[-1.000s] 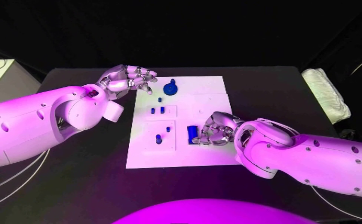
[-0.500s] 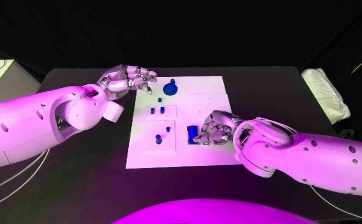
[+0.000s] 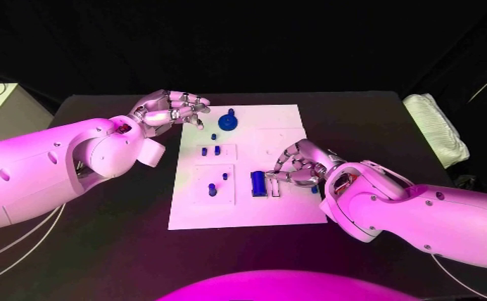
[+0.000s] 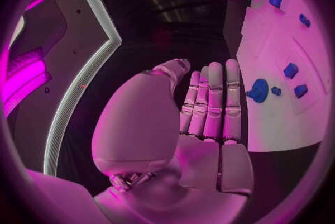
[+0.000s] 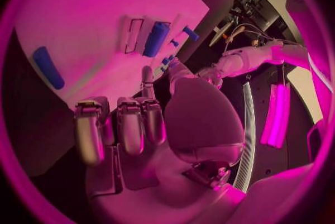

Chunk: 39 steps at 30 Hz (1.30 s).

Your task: Assemble the parts on the task board

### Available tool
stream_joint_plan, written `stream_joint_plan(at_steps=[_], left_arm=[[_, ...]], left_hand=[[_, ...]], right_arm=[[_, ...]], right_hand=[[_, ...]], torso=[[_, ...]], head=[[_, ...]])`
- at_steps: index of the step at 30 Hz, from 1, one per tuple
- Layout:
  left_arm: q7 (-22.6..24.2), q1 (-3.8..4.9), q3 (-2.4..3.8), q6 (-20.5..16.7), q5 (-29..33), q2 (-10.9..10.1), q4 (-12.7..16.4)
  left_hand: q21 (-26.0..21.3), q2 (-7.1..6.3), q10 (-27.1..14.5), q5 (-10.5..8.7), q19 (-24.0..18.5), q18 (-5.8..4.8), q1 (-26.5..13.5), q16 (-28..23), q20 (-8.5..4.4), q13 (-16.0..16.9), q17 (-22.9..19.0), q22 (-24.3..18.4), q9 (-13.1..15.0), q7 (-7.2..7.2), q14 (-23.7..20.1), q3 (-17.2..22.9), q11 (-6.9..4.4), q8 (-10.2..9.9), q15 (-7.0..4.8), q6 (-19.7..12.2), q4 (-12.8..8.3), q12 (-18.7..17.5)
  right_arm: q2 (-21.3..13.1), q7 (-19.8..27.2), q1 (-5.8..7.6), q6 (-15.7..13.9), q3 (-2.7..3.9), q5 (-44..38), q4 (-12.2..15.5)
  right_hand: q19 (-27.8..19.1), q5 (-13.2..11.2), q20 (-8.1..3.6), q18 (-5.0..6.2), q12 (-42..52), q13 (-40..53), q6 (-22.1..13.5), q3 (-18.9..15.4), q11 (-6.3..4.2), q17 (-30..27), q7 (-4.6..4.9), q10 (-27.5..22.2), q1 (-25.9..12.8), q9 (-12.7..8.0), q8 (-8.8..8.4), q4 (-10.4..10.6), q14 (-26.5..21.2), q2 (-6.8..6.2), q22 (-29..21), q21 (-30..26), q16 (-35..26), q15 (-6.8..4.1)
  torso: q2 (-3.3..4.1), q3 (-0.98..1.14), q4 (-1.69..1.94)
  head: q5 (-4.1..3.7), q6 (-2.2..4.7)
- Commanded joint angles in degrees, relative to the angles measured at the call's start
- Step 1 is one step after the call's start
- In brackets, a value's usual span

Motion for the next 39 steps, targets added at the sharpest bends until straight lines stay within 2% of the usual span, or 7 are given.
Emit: stream_joint_plan(at_steps=[1,6,12,18,23,35,39], left_arm=[[0.63,0.01,0.03,0.79,0.37,0.13,0.08],[0.96,-0.01,0.02,0.59,0.44,0.16,0.23],[1.21,-0.08,-0.02,0.41,0.47,0.03,0.50],[1.26,-0.26,-0.06,0.46,0.48,0.04,0.57],[1.23,-0.41,-0.07,0.49,0.48,0.00,0.56],[1.06,-0.49,-0.08,0.57,0.48,-0.16,0.62],[1.03,-0.50,-0.08,0.55,0.48,-0.28,0.66]], left_hand=[[-0.28,0.63,0.27,0.09,-0.29,0.68,-0.12,-0.36,-0.12,-0.05,0.05,0.07,-0.05,-0.12,-0.39,-0.02,0.03,0.11,0.00,0.35,0.23,-0.40],[-0.30,0.61,0.26,0.09,-0.29,0.68,-0.11,-0.37,-0.11,-0.06,0.08,0.07,-0.07,-0.12,-0.40,-0.05,0.03,0.11,0.00,0.32,0.25,-0.42],[-0.30,0.61,0.26,0.09,-0.29,0.68,-0.11,-0.37,-0.11,-0.06,0.08,0.07,-0.07,-0.12,-0.40,-0.05,0.03,0.11,0.00,0.32,0.25,-0.42],[-0.31,0.62,0.29,0.09,-0.28,0.68,-0.07,-0.37,-0.11,-0.06,0.09,0.07,-0.07,-0.14,-0.39,-0.05,0.02,0.12,0.00,0.33,0.23,-0.42],[-0.31,0.62,0.29,0.09,-0.28,0.68,-0.07,-0.37,-0.11,-0.06,0.09,0.07,-0.07,-0.14,-0.39,-0.05,0.02,0.12,0.00,0.33,0.23,-0.42],[-0.32,0.63,0.31,0.09,-0.28,0.68,-0.04,-0.37,-0.11,-0.06,0.11,0.07,-0.08,-0.15,-0.39,-0.06,0.01,0.13,-0.01,0.34,0.23,-0.42],[-0.32,0.63,0.31,0.09,-0.28,0.68,-0.04,-0.37,-0.11,-0.06,0.11,0.07,-0.08,-0.15,-0.39,-0.06,0.01,0.13,-0.01,0.34,0.23,-0.42]], right_arm=[[-2.07,4.59,0.21,-4.68,0.01,2.61,0.55],[-5.94,4.43,0.51,-1.04,0.00,1.71,0.55],[-9.95,3.31,0.21,2.32,-0.08,-1.76,0.50],[-11.90,0.41,-0.32,5.05,-0.24,-5.79,0.66],[-11.94,-2.62,-0.74,6.24,-0.34,-7.94,0.28],[-9.76,-6.80,-2.20,8.36,-0.42,-9.35,-0.92],[-9.33,-7.58,-2.57,9.23,-0.43,-9.92,-1.26]], right_hand=[[6.00,0.12,0.06,-0.39,-0.28,14.52,-0.40,0.25,0.30,14.86,0.10,5.49,0.19,-0.07,-0.32,-0.02,5.92,-0.41,15.10,0.35,0.14,-0.03],[6.00,0.07,0.23,-0.39,-0.75,14.28,-0.66,0.35,0.50,14.83,0.28,5.26,1.06,-0.01,-0.52,-0.17,5.92,-1.11,15.10,0.35,0.12,0.16],[6.00,0.12,0.39,-0.39,-1.13,14.10,-0.69,0.50,0.61,14.95,0.38,5.06,2.53,0.25,-0.57,-0.30,5.95,-1.74,15.10,0.35,0.18,0.29],[6.00,0.13,0.43,-0.39,-1.13,14.10,-0.40,0.65,0.56,15.00,0.31,5.06,3.30,0.45,-0.43,-0.32,5.96,-1.83,15.10,0.35,0.20,0.28],[6.00,0.10,0.42,-0.39,-1.16,14.09,0.02,0.67,0.49,15.05,0.21,5.05,3.48,0.62,-0.23,-0.16,5.97,-1.84,15.10,0.35,0.22,0.24],[6.00,0.08,0.37,-0.39,-1.09,14.13,0.70,0.41,0.33,15.03,0.00,5.09,3.16,0.89,0.12,0.12,5.96,-1.96,15.10,0.35,0.21,0.12],[6.00,0.12,0.33,-0.39,-1.15,14.09,0.95,0.47,0.23,15.03,-0.13,5.07,3.28,1.00,0.25,0.06,5.96,-1.85,15.10,0.35,0.21,0.05]], torso=[[-0.01,-0.01,-0.11],[-0.02,-0.02,-0.16],[0.06,0.20,-0.26],[0.04,0.08,-0.09],[0.09,0.11,-0.06],[0.11,-0.08,0.18],[0.08,-0.06,0.03]], head=[[-0.35,0.24],[-0.89,0.50],[-1.21,0.55],[-1.58,0.60],[-1.71,0.80],[-1.82,0.73],[-1.64,0.66]])
